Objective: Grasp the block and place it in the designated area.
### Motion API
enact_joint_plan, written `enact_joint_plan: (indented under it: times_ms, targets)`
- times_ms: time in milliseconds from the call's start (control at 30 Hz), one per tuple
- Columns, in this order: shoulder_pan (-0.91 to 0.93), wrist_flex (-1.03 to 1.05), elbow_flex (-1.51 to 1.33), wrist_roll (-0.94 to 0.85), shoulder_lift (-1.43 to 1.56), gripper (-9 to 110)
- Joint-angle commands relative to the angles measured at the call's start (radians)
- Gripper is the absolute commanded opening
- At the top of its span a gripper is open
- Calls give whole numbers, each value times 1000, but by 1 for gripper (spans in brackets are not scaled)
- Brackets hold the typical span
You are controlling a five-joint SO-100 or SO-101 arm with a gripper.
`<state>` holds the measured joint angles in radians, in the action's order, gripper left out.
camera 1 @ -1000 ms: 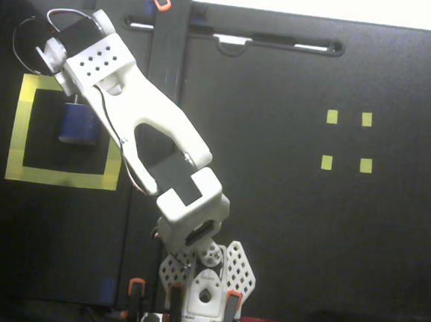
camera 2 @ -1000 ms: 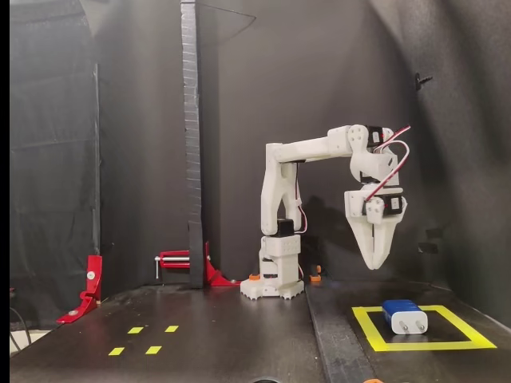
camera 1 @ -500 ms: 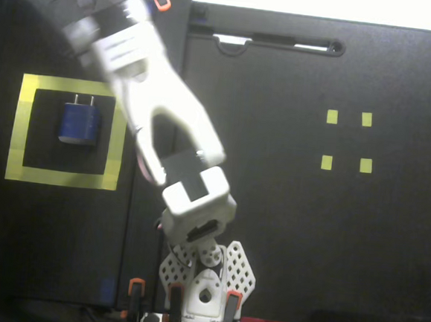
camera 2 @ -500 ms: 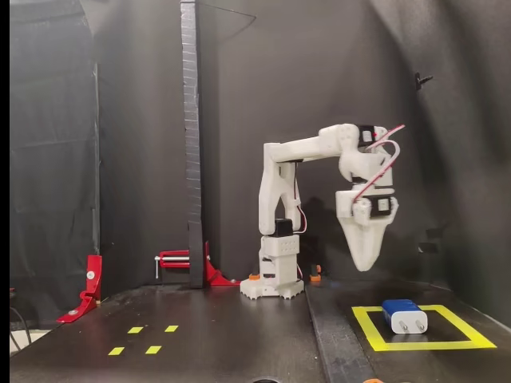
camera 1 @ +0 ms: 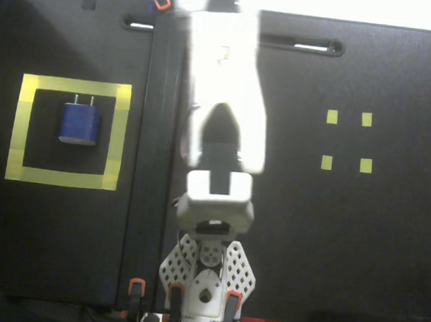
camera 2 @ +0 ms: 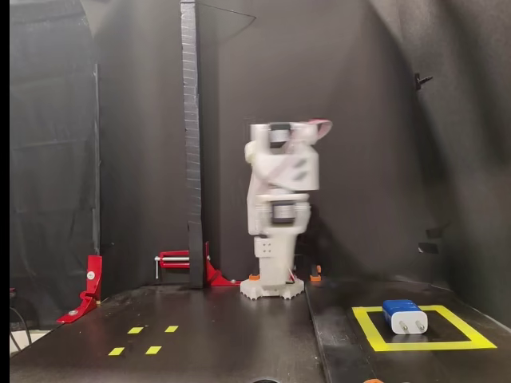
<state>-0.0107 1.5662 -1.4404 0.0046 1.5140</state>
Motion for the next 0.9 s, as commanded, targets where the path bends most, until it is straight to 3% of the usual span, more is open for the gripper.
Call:
enact_joint_plan:
  times_ms: [0, 300, 867]
  targets:
    - [34, 2, 5, -17, 71, 0]
    - [41, -83, -133, -32, 235, 0]
    - [5, -861, -1037, -52, 1081, 0]
